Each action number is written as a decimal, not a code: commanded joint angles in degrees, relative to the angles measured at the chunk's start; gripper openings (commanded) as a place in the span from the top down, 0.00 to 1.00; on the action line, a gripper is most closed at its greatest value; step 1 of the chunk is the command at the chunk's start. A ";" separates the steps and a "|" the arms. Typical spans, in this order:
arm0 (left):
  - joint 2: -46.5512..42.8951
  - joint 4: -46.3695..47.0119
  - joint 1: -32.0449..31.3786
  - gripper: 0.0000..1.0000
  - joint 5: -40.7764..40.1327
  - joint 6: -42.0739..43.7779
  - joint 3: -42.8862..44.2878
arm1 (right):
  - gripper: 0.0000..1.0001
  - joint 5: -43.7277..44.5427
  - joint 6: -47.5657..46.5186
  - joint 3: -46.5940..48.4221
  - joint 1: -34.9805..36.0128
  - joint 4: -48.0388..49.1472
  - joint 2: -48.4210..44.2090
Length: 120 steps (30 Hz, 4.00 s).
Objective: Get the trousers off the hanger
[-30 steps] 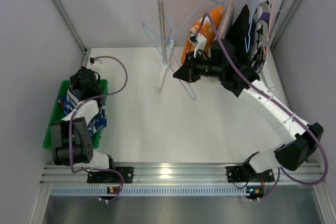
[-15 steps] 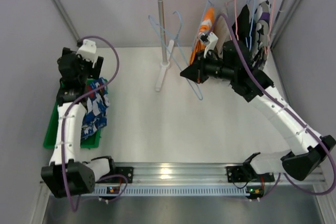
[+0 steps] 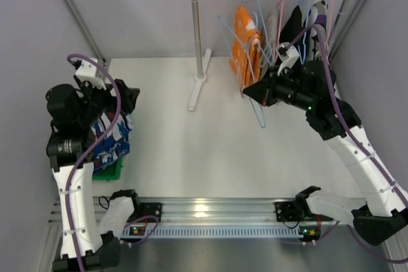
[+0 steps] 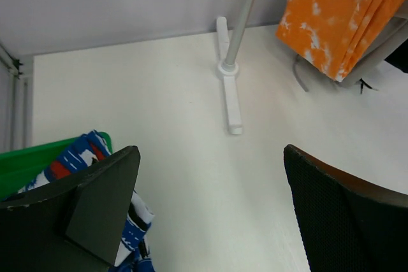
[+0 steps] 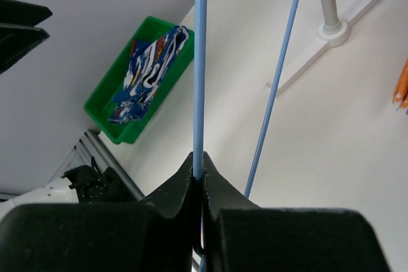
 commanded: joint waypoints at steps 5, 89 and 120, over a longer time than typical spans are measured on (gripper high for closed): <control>1.57 0.63 0.19 0.01 -0.72 -5.01 1.75 | 1.00 2.82 7.09 11.52 -0.85 2.02 6.65; -2.47 5.82 0.19 0.01 -7.06 -6.15 -1.59 | 0.37 10.28 2.09 35.95 -8.67 6.63 22.48; -4.84 7.66 0.19 0.01 -9.08 -8.78 -2.99 | 0.67 -1.65 21.32 38.26 -14.38 11.86 36.46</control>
